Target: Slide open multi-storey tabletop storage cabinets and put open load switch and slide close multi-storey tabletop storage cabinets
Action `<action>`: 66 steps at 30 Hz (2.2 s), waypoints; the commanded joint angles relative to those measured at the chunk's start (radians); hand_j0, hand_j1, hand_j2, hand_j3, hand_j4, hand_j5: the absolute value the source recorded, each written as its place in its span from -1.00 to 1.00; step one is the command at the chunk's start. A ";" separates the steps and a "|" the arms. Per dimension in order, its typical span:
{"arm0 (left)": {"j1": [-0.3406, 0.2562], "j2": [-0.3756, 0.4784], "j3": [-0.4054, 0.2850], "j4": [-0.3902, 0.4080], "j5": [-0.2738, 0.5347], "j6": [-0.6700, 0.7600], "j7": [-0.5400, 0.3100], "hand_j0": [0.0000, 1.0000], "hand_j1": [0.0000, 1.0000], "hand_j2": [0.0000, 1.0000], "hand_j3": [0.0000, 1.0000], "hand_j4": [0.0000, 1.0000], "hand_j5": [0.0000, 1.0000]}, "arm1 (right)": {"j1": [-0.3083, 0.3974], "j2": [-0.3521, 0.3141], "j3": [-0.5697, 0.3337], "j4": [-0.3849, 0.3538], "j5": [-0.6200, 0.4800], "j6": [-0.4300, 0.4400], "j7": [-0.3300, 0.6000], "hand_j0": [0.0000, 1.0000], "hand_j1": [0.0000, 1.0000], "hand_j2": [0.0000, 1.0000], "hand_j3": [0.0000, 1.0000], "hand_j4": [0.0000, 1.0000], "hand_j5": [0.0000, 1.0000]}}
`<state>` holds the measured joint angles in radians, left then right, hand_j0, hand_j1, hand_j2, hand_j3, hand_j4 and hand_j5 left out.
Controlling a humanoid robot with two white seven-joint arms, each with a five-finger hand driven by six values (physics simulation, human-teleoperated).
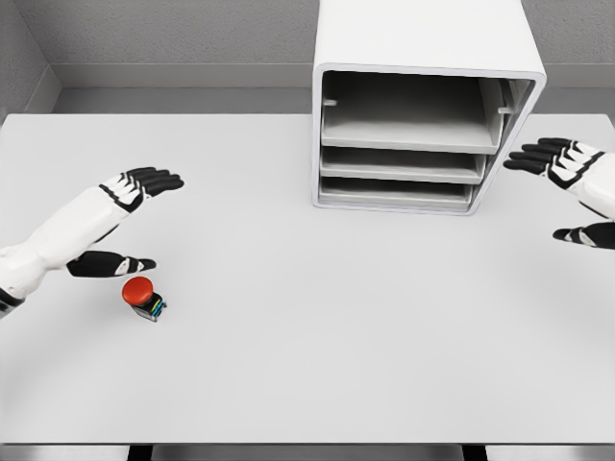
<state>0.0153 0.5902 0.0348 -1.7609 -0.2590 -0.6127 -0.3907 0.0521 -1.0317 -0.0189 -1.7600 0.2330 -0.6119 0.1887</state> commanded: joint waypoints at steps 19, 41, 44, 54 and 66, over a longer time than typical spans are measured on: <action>0.034 0.016 0.001 -0.040 0.141 0.002 0.004 1.00 1.00 1.00 1.00 1.00 1.00 | -0.046 0.117 0.105 -0.007 0.123 0.001 0.005 1.00 1.00 1.00 1.00 1.00 1.00; 0.167 0.181 -0.081 0.008 0.331 0.002 0.001 1.00 1.00 1.00 1.00 1.00 1.00 | -0.218 0.179 0.234 -0.007 0.066 0.001 0.055 0.71 0.71 0.71 0.71 0.71 0.71; 0.164 0.181 -0.096 0.051 0.330 0.002 0.001 1.00 1.00 1.00 1.00 1.00 1.00 | -0.225 0.209 0.234 -0.007 0.068 0.001 0.057 0.71 0.71 0.71 0.71 0.71 0.71; 0.147 0.183 -0.119 0.049 0.377 0.002 -0.220 1.00 1.00 1.00 1.00 1.00 1.00 | -0.268 0.265 0.231 -0.004 0.066 0.001 0.057 0.77 0.77 0.77 0.77 0.77 0.77; 0.118 0.215 -0.069 0.103 0.374 0.002 -0.220 1.00 1.00 1.00 1.00 1.00 1.00 | -0.333 0.348 0.234 0.067 0.069 0.001 0.138 0.78 0.78 0.78 0.78 0.78 0.78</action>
<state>0.1335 0.7859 -0.0316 -1.6750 0.1112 -0.6132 -0.6107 -0.2807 -0.7006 0.2142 -1.7086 0.3086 -0.6123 0.3039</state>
